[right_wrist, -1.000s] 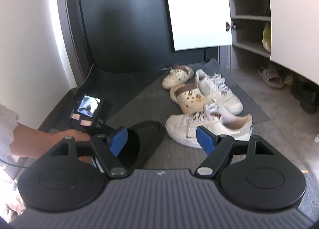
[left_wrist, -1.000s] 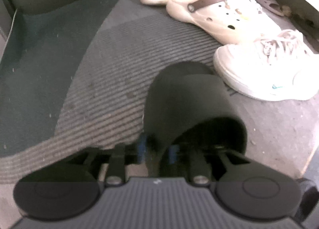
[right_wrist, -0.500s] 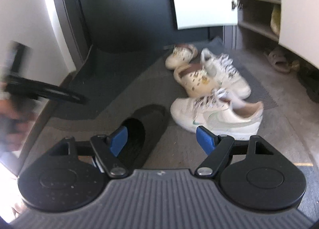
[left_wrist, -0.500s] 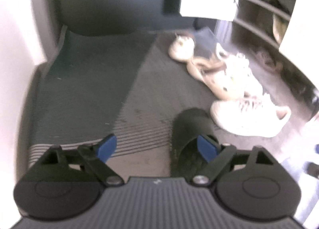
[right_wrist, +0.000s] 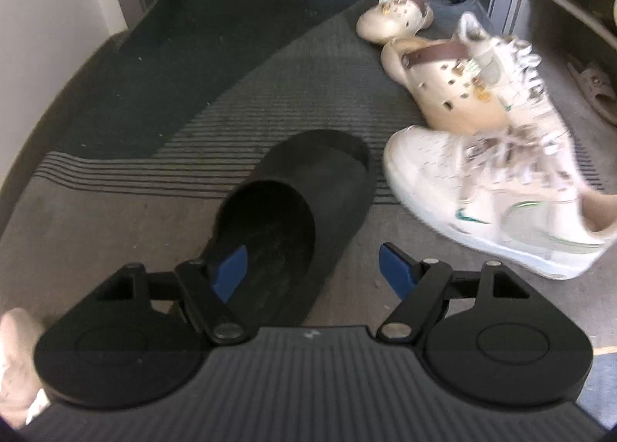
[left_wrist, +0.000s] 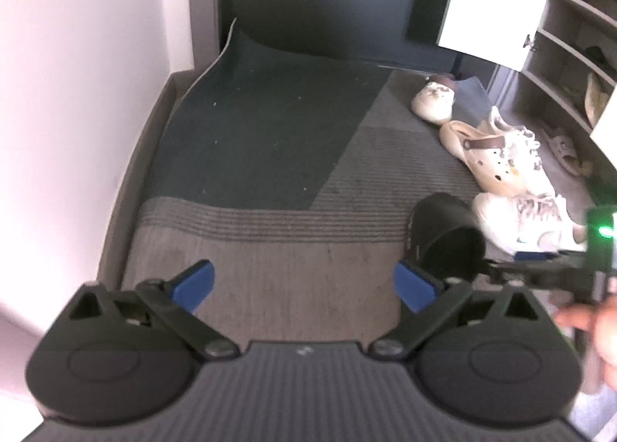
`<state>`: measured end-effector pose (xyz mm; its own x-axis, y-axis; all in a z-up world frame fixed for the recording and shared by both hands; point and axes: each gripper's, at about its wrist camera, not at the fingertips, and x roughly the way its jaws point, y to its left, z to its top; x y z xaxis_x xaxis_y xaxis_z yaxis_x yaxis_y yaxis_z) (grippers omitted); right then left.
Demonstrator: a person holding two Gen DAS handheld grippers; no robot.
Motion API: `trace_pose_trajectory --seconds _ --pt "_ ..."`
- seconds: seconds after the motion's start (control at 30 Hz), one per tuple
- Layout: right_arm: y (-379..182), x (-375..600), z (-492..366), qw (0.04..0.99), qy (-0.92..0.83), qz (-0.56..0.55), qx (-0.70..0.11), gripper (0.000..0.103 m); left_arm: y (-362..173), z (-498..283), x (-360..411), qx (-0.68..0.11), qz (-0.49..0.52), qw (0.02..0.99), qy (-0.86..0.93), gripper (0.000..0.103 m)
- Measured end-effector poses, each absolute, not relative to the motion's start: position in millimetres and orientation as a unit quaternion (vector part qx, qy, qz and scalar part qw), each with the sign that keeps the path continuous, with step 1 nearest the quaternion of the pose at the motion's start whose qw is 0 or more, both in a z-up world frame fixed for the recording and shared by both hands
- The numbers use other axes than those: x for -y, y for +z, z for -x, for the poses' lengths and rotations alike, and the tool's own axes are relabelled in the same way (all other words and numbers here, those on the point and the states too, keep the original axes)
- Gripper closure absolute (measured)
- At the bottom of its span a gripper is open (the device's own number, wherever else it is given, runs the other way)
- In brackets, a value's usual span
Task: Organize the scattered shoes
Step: 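Grasp the second slide with the right gripper while the left gripper releases it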
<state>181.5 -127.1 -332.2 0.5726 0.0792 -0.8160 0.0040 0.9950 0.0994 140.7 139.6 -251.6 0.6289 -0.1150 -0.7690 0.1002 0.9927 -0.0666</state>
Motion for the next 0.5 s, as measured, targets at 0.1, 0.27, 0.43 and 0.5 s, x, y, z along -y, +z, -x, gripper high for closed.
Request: trace_pose_trajectory --seconds 0.1,0.27,0.43,0.5 --pt "-355 121 -195 0.887 -0.001 -0.030 -0.461 0.036 -252 -138 -143 -0.422 -0.001 0.905 -0.053 0.003" --pt "-371 120 -203 0.893 -0.017 -0.039 -0.449 0.074 -253 -138 -143 -0.430 0.024 0.901 -0.059 0.003" --pt "-375 130 -205 0.897 -0.022 -0.052 -0.439 0.086 -253 -136 -145 -0.433 0.037 0.899 -0.061 0.003" --pt "-369 136 -200 0.899 -0.016 -0.064 -0.432 0.088 -251 -135 -146 -0.427 0.039 0.901 -0.061 0.003"
